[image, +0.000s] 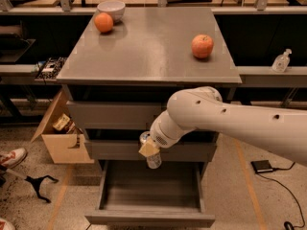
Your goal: Place redbull can into bottom drawer
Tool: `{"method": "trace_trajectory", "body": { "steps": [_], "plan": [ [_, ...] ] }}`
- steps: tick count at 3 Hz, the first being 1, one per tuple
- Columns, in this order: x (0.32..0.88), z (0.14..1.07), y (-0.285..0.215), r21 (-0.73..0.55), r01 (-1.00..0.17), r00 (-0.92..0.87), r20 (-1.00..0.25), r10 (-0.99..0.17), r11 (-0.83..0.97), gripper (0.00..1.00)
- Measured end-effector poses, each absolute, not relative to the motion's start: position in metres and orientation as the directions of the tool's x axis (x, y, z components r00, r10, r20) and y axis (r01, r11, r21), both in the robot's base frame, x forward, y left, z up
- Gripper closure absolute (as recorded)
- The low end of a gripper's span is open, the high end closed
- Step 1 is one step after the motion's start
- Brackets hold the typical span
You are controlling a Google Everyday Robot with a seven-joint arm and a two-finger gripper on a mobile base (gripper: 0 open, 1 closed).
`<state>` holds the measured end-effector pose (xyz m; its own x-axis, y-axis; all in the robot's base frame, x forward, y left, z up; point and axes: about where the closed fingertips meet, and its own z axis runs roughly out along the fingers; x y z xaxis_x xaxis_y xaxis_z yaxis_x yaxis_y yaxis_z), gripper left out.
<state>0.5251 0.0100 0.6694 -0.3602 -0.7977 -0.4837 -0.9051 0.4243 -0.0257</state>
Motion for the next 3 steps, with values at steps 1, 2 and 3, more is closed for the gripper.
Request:
{"method": "trace_trajectory", "body": {
  "steps": [1,2,3],
  "plan": [
    [0.515,0.611,0.017,0.010,-0.891,-0.406,-0.470,-0.784,0.455,1.00],
    [0.500,0.528,0.024,0.061,-0.864,-0.470,-0.451,-0.759,0.499,1.00],
    [0.504,0.463,0.033,0.093,-0.832,-0.521,-0.468,-0.713,0.547,1.00]
  ]
}}
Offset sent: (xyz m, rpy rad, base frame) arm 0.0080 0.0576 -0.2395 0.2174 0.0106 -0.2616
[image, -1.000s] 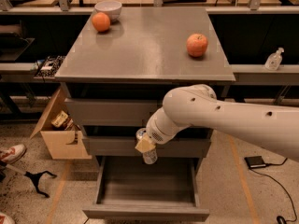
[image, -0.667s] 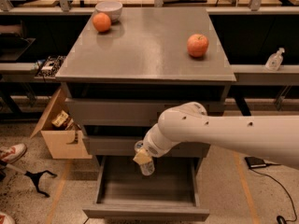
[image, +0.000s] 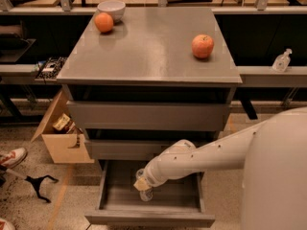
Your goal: Place redbull can into bottom drawer
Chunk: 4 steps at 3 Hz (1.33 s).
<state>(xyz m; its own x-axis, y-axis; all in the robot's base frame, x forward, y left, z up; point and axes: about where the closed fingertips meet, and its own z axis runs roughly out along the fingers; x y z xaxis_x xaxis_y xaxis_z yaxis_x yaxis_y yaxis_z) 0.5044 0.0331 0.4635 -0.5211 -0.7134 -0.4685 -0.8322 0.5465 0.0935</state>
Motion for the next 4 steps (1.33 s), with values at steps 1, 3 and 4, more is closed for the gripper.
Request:
{"method": "trace_trajectory", "body": {
  "steps": [1,3,4],
  "plan": [
    [0.532,0.421,0.045,0.115,-0.802,-0.547,-0.533,-0.645,0.586,1.00],
    [0.539,0.417,0.055,0.125,-0.796,-0.542,-0.581,-0.607,0.592,1.00],
    [0.547,0.400,0.065,0.135,-0.800,-0.531,-0.613,-0.585,0.585,1.00]
  ]
}}
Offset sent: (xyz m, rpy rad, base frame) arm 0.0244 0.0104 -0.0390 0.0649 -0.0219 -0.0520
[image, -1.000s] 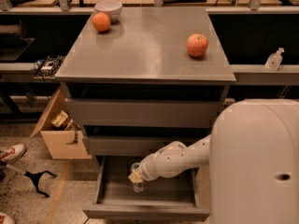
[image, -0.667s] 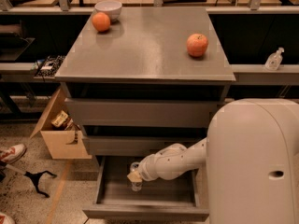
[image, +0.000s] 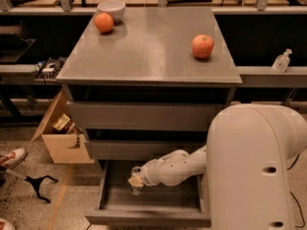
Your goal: Place redbull can into bottom drawer
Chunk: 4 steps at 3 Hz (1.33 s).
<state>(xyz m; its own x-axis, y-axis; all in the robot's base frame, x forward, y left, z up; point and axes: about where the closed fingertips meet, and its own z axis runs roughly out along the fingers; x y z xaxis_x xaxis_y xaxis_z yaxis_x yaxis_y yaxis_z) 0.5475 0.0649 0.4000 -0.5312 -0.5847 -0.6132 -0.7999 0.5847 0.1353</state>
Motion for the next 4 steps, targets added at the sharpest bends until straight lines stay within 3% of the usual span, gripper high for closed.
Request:
{"method": "trace_trajectory", "body": {
  "steps": [2,4],
  "plan": [
    [0.579,0.356,0.097,0.125,-0.822,-0.460,-0.722,-0.517,0.556,1.00],
    [0.590,0.297,0.128,0.064,-0.851,-0.409,-0.704,-0.581,0.522,1.00]
  ]
}}
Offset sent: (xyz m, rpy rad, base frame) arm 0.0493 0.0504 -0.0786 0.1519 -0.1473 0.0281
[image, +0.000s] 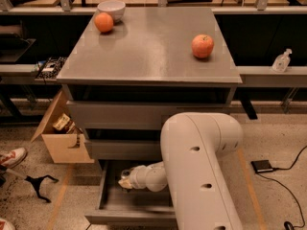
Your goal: Place redbull can into bottom drawer
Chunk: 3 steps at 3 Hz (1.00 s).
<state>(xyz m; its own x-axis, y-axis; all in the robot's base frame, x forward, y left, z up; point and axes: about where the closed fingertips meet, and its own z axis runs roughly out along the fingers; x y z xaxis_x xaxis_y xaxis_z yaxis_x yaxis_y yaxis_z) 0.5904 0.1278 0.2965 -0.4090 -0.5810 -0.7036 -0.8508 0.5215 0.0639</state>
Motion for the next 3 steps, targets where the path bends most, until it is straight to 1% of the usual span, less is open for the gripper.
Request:
{"method": "trace_trajectory", "body": {
  "steps": [1,3],
  "plan": [
    [0.590,0.295,0.128,0.063,-0.853,-0.407,-0.703,-0.583,0.519,1.00],
    [0.582,0.245,0.132,0.011,-0.905,-0.300,-0.725,-0.620,0.426,1.00]
  ]
}}
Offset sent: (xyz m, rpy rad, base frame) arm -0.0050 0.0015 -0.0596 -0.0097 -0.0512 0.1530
